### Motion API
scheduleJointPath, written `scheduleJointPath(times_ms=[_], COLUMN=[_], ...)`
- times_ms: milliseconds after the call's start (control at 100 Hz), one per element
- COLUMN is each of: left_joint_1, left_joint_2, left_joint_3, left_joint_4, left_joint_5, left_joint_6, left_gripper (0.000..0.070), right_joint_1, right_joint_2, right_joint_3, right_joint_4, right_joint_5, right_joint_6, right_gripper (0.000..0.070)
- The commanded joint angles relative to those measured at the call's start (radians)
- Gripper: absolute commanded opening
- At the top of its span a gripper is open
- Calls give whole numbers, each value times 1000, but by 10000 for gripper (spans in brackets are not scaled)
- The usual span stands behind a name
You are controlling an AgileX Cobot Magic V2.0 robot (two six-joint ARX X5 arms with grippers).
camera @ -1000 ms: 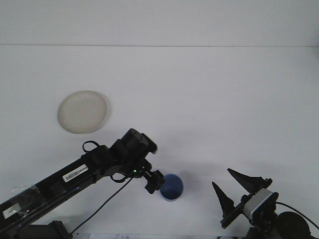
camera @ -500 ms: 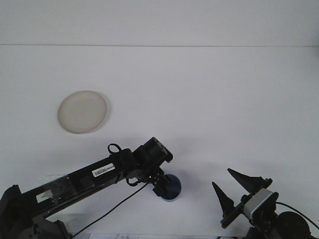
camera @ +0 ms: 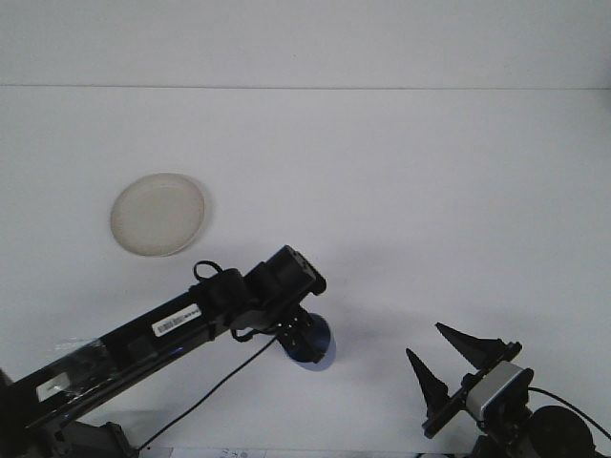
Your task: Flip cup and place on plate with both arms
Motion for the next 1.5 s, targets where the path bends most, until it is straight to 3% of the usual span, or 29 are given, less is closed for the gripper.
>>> scheduleJointPath(times_ms=[0, 210, 410, 570, 850, 1260, 1310, 1430, 1490], left_joint_1=[38, 325, 696, 863, 936, 939, 939, 939, 939], left_joint_2=[-39, -139, -106, 0, 169, 272, 272, 272, 272], left_joint_3=[66, 157, 166, 166, 166, 166, 166, 166, 166], left_joint_4=[-52, -131, -82, 16, 163, 184, 188, 188, 180], left_joint_5=[-52, -193, -197, -197, -197, -197, -197, -196, -197], left_joint_6=[66, 138, 146, 138, 117, 117, 117, 112, 110], left_gripper=[8, 8, 9, 9, 10, 22, 73, 376, 456], right_joint_1=[12, 12, 12, 12, 12, 12, 12, 12, 12], right_joint_2=[0, 0, 0, 0, 0, 0, 0, 0, 0], right_joint_3=[6, 6, 6, 6, 6, 6, 6, 6, 6], right_joint_4=[9, 9, 9, 9, 6, 5, 5, 5, 5], right_joint_5=[4, 4, 4, 4, 4, 5, 5, 5, 5], right_joint_6=[-5, -5, -5, -5, -5, -5, -5, -5, -5], right_gripper=[427, 427, 427, 427, 427, 427, 427, 427, 427])
